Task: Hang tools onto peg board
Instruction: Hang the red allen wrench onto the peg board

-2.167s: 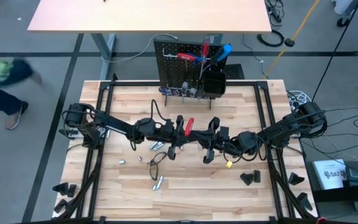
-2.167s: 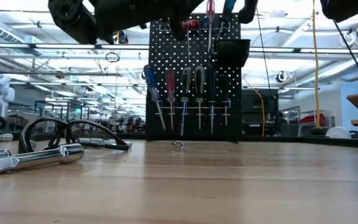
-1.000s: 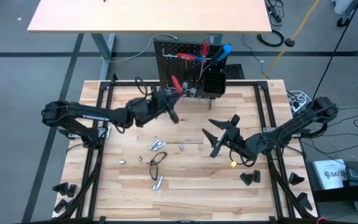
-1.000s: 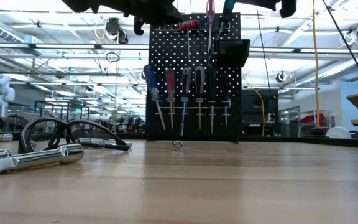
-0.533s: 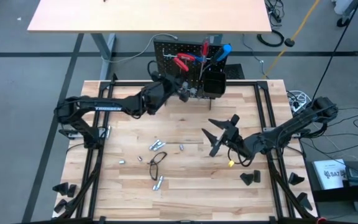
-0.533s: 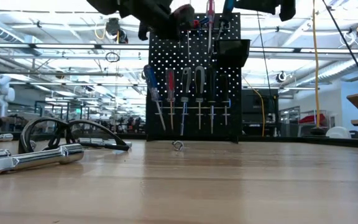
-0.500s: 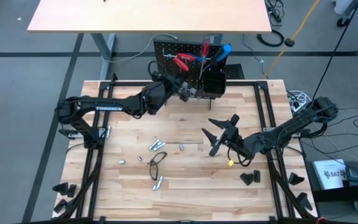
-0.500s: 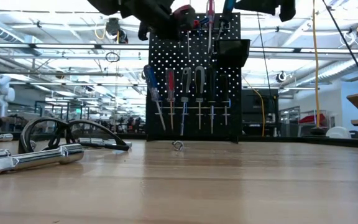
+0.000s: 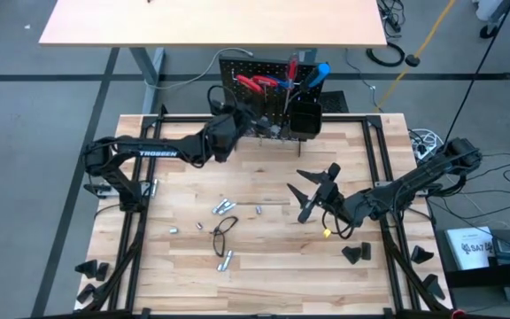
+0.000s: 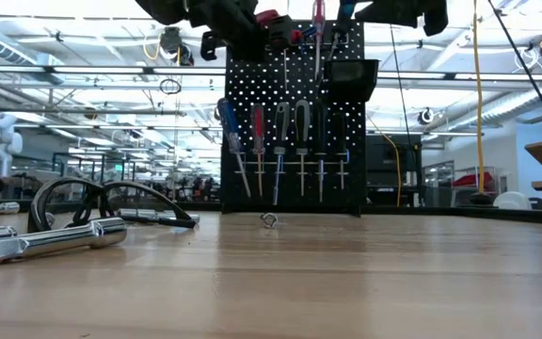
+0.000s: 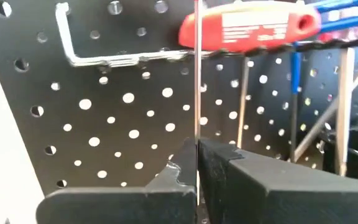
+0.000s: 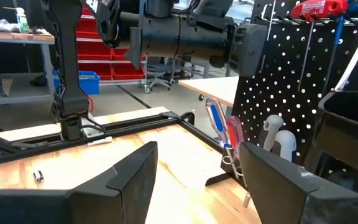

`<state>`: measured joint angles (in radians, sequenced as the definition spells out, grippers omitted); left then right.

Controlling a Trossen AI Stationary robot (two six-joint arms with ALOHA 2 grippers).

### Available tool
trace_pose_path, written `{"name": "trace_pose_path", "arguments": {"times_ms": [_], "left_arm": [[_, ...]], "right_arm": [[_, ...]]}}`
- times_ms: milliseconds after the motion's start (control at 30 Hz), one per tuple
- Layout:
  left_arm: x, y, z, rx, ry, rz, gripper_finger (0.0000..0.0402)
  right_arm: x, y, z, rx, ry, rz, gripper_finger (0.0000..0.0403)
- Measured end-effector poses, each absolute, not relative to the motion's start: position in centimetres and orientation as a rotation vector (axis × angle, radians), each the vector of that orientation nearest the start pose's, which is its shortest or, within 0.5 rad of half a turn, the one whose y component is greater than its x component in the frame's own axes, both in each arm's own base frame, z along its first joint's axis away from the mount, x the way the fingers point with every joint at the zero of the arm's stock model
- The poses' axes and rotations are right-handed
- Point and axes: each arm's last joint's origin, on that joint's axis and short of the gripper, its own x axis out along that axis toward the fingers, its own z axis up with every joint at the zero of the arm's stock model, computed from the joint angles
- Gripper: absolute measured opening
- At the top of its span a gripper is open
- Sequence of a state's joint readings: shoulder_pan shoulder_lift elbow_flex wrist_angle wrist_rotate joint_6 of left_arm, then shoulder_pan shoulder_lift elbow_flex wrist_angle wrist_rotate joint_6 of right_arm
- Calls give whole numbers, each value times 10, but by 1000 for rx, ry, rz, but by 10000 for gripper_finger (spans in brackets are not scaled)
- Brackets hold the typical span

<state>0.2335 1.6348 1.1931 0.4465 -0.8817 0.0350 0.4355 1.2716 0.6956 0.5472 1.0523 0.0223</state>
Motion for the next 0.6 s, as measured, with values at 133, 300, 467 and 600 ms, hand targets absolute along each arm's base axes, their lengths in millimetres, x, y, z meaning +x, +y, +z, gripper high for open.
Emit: {"name": "trace_pose_path", "arguments": {"times_ms": [133,300,467,600], "left_arm": [[353,112,317,-4,-6,1126,1],[355,112,322,-21,-24,1092,1],[358,107,326,-2,-21,1073,1],[358,110,331,-3,-27,1082,1]], "right_arm": [[249,88,270,5,13,-617,222],[249,87,270,16,10,-621,222],[249,86,270,20,9,-623,222],[249,86,270,20,9,-623,222]]}}
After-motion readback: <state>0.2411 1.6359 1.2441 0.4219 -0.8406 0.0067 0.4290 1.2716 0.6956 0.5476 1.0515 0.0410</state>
